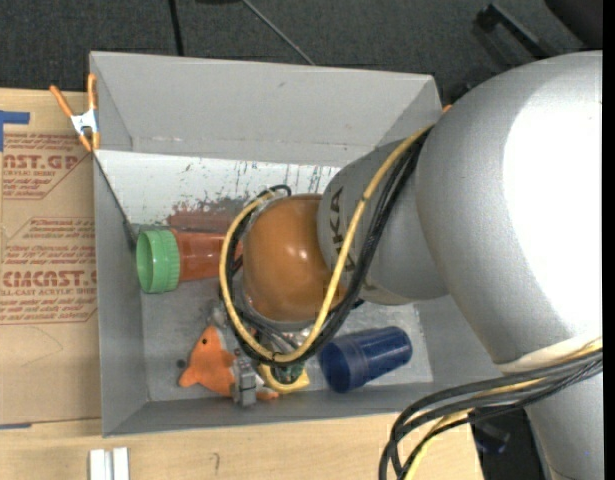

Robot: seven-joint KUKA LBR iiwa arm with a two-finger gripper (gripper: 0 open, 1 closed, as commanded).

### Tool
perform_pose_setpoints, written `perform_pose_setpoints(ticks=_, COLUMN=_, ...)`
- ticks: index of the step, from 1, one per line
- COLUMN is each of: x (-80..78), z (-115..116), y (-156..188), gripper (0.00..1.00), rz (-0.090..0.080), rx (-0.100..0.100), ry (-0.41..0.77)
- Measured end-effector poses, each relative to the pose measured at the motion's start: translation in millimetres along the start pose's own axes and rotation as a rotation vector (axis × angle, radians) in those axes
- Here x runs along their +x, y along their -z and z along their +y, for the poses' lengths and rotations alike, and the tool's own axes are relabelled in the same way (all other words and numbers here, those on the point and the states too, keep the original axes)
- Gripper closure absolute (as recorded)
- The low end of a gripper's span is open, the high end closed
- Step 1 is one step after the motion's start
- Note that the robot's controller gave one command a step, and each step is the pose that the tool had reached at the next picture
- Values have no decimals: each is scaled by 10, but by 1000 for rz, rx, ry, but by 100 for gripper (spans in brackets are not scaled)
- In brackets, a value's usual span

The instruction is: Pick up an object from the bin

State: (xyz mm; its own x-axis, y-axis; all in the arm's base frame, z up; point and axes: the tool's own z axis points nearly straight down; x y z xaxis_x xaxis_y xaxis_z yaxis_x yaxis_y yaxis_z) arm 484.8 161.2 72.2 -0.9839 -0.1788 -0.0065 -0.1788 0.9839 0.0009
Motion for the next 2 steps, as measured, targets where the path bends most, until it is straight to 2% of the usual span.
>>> perform_pose_setpoints(ticks=1, x=20, z=18, y=-11, gripper=0, rz=3, rx=0, ry=-148)
perform_pose_setpoints(ticks=2, x=-9, z=55, y=-12, gripper=0, rz=0, rx=0, ry=-8)
